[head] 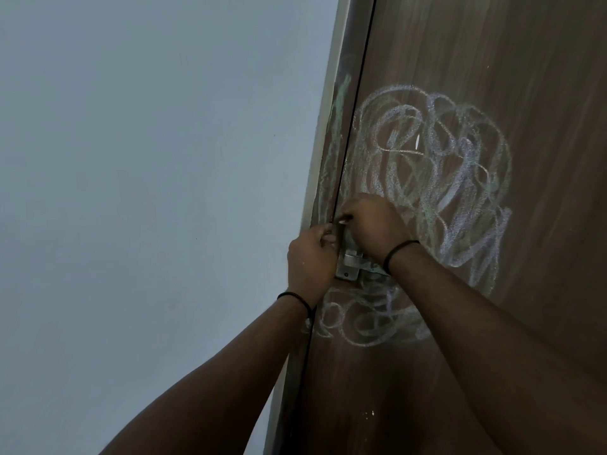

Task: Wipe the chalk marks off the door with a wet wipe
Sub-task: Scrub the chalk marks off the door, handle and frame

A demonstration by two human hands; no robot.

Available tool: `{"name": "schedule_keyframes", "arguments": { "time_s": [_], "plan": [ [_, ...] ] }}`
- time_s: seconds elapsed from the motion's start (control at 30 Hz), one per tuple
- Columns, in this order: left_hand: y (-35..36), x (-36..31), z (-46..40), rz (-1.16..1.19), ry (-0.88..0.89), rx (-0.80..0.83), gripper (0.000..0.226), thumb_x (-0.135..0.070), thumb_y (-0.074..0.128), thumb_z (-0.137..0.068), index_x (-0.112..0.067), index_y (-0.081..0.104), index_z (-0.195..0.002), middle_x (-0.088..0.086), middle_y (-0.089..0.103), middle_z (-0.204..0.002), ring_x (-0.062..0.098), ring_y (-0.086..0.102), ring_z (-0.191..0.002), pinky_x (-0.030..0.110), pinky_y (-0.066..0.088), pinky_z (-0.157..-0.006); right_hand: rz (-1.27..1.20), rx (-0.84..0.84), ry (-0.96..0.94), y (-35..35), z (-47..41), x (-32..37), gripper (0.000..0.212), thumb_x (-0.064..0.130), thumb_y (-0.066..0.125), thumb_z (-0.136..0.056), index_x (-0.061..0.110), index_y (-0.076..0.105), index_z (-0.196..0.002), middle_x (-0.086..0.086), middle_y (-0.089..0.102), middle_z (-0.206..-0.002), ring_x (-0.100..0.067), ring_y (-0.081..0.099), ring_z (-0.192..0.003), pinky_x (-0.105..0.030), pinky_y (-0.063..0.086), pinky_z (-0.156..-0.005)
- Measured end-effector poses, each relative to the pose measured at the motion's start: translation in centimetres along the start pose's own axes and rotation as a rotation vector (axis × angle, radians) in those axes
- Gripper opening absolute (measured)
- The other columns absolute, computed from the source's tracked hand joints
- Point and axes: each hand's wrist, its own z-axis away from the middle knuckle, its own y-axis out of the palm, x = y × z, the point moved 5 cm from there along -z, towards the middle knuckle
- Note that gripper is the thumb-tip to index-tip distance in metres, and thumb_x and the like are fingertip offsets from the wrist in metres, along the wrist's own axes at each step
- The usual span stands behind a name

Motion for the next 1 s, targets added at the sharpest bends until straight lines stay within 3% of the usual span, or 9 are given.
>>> {"name": "schedule_keyframes", "arguments": {
  "time_s": [0.1, 0.17, 0.37, 0.53, 0.67, 0.77, 0.83, 0.93, 1.0],
  "plan": [
    [-0.4, 0.1, 0.0, -0.011, -0.011, 0.006, 0.032, -0.004, 0.05, -0.092, -0.008, 0.068, -0.118, 0.004, 0.073, -0.102, 0.013, 0.066, -0.093, 0.018, 0.046, -0.086, -0.078, -0.11, 0.189, -0.8, 0.7, -2.7, 0.035, -0.005, 0.055, -0.082, 0.019, 0.079, -0.093, -0.007, 0.074, -0.098, -0.026, 0.068, -0.086, -0.039, 0.058, -0.08],
    [-0.4, 0.0, 0.1, -0.014, 0.001, -0.002, 0.029, -0.003, 0.05, -0.092, -0.007, 0.069, -0.113, 0.004, 0.073, -0.097, 0.014, 0.066, -0.089, 0.02, 0.046, -0.082, -0.063, -0.171, 0.255, -0.7, 1.4, -3.3, 0.034, -0.006, 0.055, -0.081, 0.017, 0.079, -0.091, -0.008, 0.074, -0.094, -0.026, 0.068, -0.083, -0.038, 0.058, -0.078],
    [-0.3, -0.9, 0.5, -0.034, 0.057, -0.007, 0.027, -0.003, 0.049, -0.089, -0.008, 0.072, -0.101, 0.004, 0.073, -0.088, 0.014, 0.062, -0.076, 0.022, 0.045, -0.07, -0.015, -0.04, -0.037, 0.3, 0.3, -0.1, 0.031, -0.003, 0.059, -0.081, 0.016, 0.079, -0.095, -0.006, 0.073, -0.097, -0.024, 0.065, -0.09, -0.033, 0.053, -0.08],
    [-0.6, -0.1, 0.3, -0.061, 0.007, 0.006, 0.033, -0.001, 0.047, -0.091, -0.007, 0.069, -0.114, 0.005, 0.074, -0.097, 0.017, 0.067, -0.09, 0.031, 0.053, -0.087, -0.095, -0.159, 0.233, 0.3, 1.4, -2.6, 0.037, -0.006, 0.052, -0.084, 0.017, 0.077, -0.097, -0.005, 0.073, -0.1, -0.024, 0.067, -0.092, -0.038, 0.056, -0.08],
    [-0.6, -1.0, 0.7, -0.069, 0.077, -0.036, 0.024, -0.004, 0.049, -0.091, -0.008, 0.071, -0.1, 0.007, 0.072, -0.086, 0.02, 0.066, -0.077, 0.025, 0.05, -0.072, 0.066, -0.056, -0.018, 0.5, 1.1, -0.7, 0.026, -0.004, 0.057, -0.08, 0.012, 0.075, -0.088, -0.007, 0.068, -0.091, -0.025, 0.06, -0.092, -0.039, 0.051, -0.079],
    [-1.0, -1.0, 0.6, -0.076, 0.087, -0.084, 0.023, -0.01, 0.046, -0.091, -0.01, 0.068, -0.099, 0.004, 0.071, -0.086, 0.018, 0.064, -0.077, 0.031, 0.053, -0.073, 0.172, 0.143, -0.256, 1.0, 0.5, 0.6, 0.016, 0.004, 0.061, -0.085, 0.015, 0.073, -0.085, -0.001, 0.068, -0.095, -0.021, 0.055, -0.103, -0.035, 0.048, -0.084],
    [-1.3, -0.6, 0.6, -0.072, 0.093, -0.122, 0.024, -0.008, 0.047, -0.093, -0.011, 0.066, -0.109, 0.001, 0.07, -0.088, 0.014, 0.063, -0.08, 0.031, 0.054, -0.077, 0.212, 0.249, -0.332, 1.3, 0.4, 0.9, 0.016, 0.004, 0.061, -0.084, 0.018, 0.067, -0.078, -0.002, 0.065, -0.095, -0.021, 0.056, -0.1, -0.035, 0.049, -0.079],
    [-1.6, -0.3, 1.1, -0.077, 0.083, -0.151, 0.037, -0.013, 0.047, -0.095, -0.011, 0.055, -0.131, -0.001, 0.07, -0.096, 0.008, 0.062, -0.087, 0.014, 0.045, -0.082, 0.194, 0.211, -0.337, 0.5, -0.5, 0.4, 0.027, -0.004, 0.066, -0.078, 0.019, 0.075, -0.089, -0.005, 0.066, -0.093, -0.024, 0.06, -0.09, -0.035, 0.05, -0.075],
    [-1.6, -0.5, 1.5, -0.045, 0.065, -0.157, 0.046, -0.027, 0.039, -0.091, -0.013, 0.054, -0.132, -0.006, 0.069, -0.093, 0.003, 0.06, -0.083, 0.004, 0.037, -0.077, 0.154, 0.141, -0.312, 0.2, -0.7, 0.3, 0.03, -0.006, 0.066, -0.077, 0.02, 0.073, -0.092, -0.005, 0.066, -0.087, -0.024, 0.057, -0.087, -0.036, 0.049, -0.076]
  ]
}}
